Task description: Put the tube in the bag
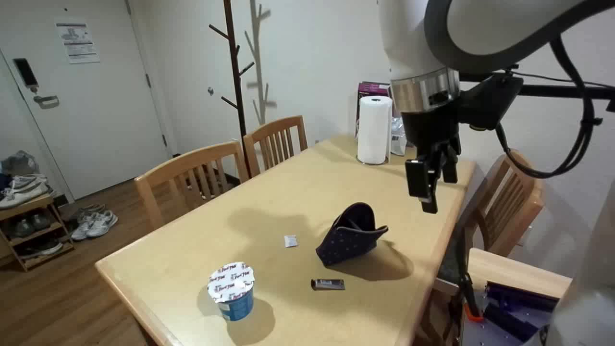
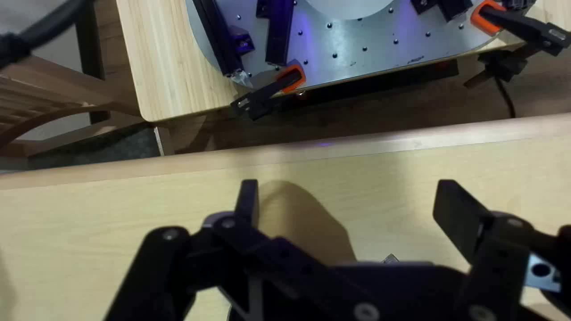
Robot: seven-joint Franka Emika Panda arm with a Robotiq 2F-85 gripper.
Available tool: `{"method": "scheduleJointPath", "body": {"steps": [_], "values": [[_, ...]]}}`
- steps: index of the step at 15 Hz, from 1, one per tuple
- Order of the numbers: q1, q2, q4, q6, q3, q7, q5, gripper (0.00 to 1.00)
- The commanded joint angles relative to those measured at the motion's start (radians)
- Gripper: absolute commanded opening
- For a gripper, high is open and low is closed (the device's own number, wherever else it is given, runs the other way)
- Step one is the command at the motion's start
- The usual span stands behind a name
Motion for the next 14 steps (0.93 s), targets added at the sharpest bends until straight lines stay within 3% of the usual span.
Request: {"method": "scheduleJointPath", "body": {"steps": [1, 5, 7, 11, 14], "values": [[0.01, 0.001, 0.002, -0.004, -0.009, 0.006, -0.004, 1.0], [0.01, 0.001, 0.002, -0.004, -0.009, 0.006, -0.004, 1.0], [0.004, 0.016, -0.01, 0.062, -0.015, -0.016, -0.05, 1.0], [0.008, 0.108, -0.032, 0.41, -0.05, -0.098, -0.171, 1.0], [0.033, 0.23, -0.01, 0.68, -0.073, -0.155, -0.164, 1.0]]}}
